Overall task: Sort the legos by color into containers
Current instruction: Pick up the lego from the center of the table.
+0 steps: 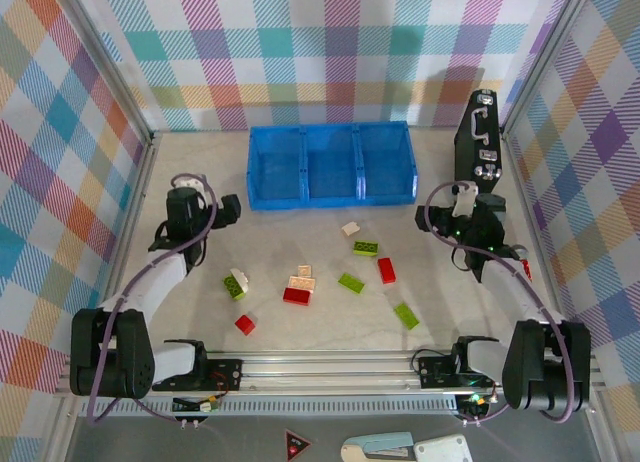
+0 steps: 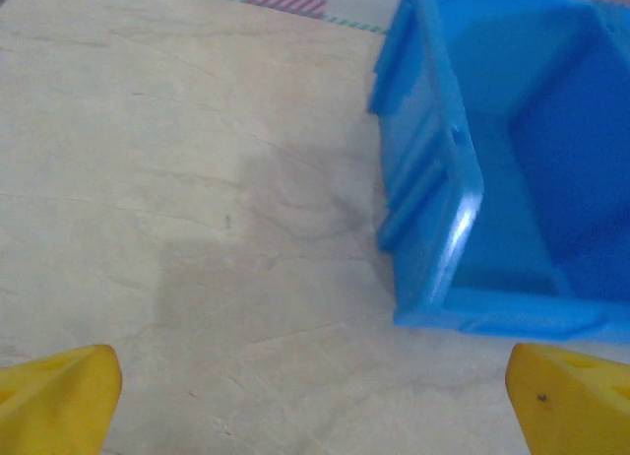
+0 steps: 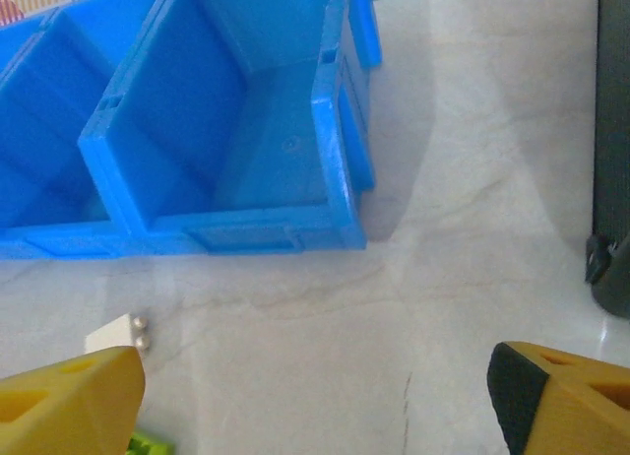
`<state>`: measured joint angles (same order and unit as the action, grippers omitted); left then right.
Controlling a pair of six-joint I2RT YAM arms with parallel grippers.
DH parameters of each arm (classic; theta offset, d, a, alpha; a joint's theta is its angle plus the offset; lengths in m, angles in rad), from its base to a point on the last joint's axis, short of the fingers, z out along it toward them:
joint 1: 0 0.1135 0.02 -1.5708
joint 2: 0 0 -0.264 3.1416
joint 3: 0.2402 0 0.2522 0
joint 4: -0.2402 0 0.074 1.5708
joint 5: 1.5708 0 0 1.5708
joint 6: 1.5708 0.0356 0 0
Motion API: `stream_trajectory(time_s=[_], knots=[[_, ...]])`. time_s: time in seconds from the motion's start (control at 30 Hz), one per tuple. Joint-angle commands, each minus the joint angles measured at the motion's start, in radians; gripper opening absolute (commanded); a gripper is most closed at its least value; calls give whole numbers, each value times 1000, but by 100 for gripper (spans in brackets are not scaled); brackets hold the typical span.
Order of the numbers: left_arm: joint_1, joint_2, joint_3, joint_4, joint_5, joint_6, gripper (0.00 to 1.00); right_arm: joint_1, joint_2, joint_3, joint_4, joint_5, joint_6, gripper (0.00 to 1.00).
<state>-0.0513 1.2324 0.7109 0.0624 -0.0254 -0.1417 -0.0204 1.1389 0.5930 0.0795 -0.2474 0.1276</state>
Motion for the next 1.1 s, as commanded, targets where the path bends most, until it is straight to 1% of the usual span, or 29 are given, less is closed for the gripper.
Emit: stream_trajectory(time_s=[0.0,0.07,0.17,0.23,0.33,0.5,0.63,0.73,0.87,0.97,1.07], knots=[[-6,-13,110,-296,-50,-120,100,25,-47,52,-194,-10,48,89],[-6,-14,160,-397,-41,-139,100,39,-68,68,-260,-7,53,88],[-6,-14,235,-535,-78,-182,100,54,-103,80,-345,-1,74,86],[-6,-10,285,-618,-67,-155,100,66,-123,87,-390,-1,94,85],[-5,-30,321,-685,-63,-135,100,86,-140,101,-448,-1,128,81],[-4,-98,333,-732,-34,-113,100,134,-126,138,-546,19,177,77],[-4,-98,375,-818,22,-57,100,191,-80,171,-614,35,198,73],[-5,-100,366,-826,50,-2,100,246,-37,192,-651,61,199,70],[-4,-115,329,-800,26,23,100,325,35,231,-692,108,199,63],[-2,-119,326,-792,-5,37,100,386,97,264,-716,157,205,60],[7,-128,317,-791,-14,35,100,437,156,292,-728,194,206,58]])
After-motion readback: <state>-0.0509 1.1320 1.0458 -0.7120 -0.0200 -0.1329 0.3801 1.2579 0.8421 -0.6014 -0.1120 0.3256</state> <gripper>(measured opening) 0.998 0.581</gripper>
